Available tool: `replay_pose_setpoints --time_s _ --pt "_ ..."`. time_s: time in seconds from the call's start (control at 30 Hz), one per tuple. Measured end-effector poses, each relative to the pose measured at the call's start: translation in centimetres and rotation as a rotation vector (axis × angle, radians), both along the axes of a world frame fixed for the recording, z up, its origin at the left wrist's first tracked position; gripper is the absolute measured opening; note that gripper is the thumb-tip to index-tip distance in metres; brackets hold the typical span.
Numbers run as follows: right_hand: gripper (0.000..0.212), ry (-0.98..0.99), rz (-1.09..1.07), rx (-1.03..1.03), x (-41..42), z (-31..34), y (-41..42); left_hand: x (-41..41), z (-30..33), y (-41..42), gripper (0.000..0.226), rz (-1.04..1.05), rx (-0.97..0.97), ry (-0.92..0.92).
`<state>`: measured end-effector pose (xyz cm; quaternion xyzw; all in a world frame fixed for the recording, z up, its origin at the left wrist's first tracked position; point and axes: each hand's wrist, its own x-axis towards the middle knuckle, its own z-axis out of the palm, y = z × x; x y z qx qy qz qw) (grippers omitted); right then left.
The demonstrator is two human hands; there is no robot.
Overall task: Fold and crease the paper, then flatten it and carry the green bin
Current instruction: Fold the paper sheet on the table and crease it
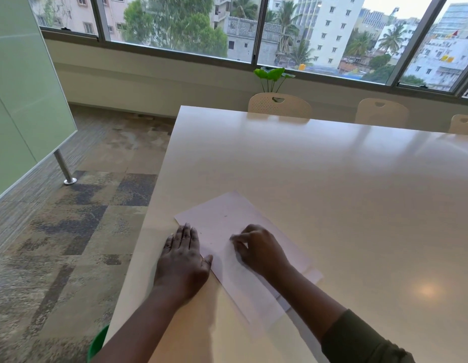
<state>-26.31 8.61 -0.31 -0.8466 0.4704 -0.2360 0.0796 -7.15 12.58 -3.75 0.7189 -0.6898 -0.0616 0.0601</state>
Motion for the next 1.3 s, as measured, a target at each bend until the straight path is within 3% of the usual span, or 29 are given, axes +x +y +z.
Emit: replay_pose_setpoints --time_s 0.17,0.3,0.47,0.6,0.77,0.9,1.07,1.23,1.3 --pt "0.021 0.042 0.194 0.069 1.0 -0.1 1.7 0.0 -0.1 0.2 0.082 -0.013 -0.009 0.014" --pt "0.019 -0.007 0.064 0.016 0.2 0.0 0.4 0.0 0.2 0.1 0.087 -0.007 -0.008 -0.001" --pt "0.021 0.039 0.198 0.043 0.9 -0.1 2.0 0.0 0.3 0.2 0.089 0.003 -0.005 0.01" --pt "0.02 0.012 0.046 -0.022 0.2 -0.2 0.7 -0.1 0.4 0.1 0.087 0.003 0.001 0.002" --pt "0.019 0.039 0.19 0.012 0.7 -0.2 2.3 0.0 0.4 0.2 0.082 -0.005 0.004 -0.002" --pt "0.021 0.054 -0.029 -0.043 -1.2 -0.4 -0.2 -0.2 0.4 0.1 0.088 0.002 0.02 -0.013" --pt "0.017 0.052 0.181 -0.028 0.7 0.1 2.5 0.0 0.4 0.2 0.085 -0.003 0.015 -0.017" --pt "0.018 0.033 -0.036 -0.068 -1.3 -0.4 0.0 -0.1 0.4 0.2 0.086 -0.004 0.029 -0.027" --pt "0.02 0.039 0.024 -0.053 -0.2 -0.8 0.9 0.0 0.4 0.2 0.081 -0.011 0.027 -0.018"
